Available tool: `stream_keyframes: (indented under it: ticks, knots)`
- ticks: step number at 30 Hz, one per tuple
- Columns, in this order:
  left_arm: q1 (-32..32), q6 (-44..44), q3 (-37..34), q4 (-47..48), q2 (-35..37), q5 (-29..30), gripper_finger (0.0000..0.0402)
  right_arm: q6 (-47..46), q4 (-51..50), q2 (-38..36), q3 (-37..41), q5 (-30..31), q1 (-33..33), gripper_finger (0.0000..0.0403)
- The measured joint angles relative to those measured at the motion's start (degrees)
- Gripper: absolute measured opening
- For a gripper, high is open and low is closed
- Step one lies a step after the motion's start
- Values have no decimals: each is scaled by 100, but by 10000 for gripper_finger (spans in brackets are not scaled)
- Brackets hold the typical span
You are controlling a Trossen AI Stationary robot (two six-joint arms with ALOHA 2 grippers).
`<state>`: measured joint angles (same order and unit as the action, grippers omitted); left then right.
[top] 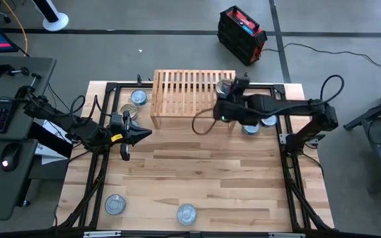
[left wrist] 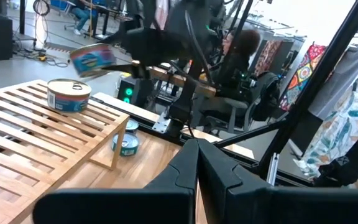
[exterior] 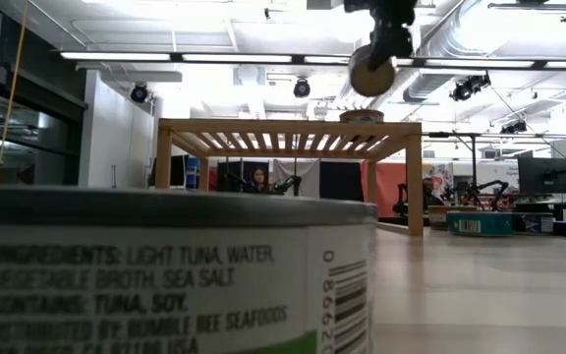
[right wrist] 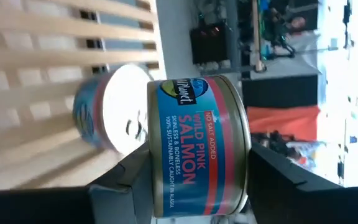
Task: Stack canned seafood by type on shelf
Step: Stack the blue-pink tuna can on top of the other blue-pink tuna can on the shelf
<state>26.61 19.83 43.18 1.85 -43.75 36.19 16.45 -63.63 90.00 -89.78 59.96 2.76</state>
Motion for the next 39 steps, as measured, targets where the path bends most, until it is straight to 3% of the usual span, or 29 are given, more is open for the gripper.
stream_keyframes:
  ticks: [3, 7, 39]
  knots:
    - [0, -24, 0, 0, 0, 1, 1, 655, 513, 7, 0, -397, 201, 178]
    - [0, -20, 0, 1, 0, -1, 1, 1043, 743, 7, 0, -465, 417, 178]
    - [1, -4, 0, 12, 0, -5, 1, 1224, 826, 254, 0, -788, 1012, 179]
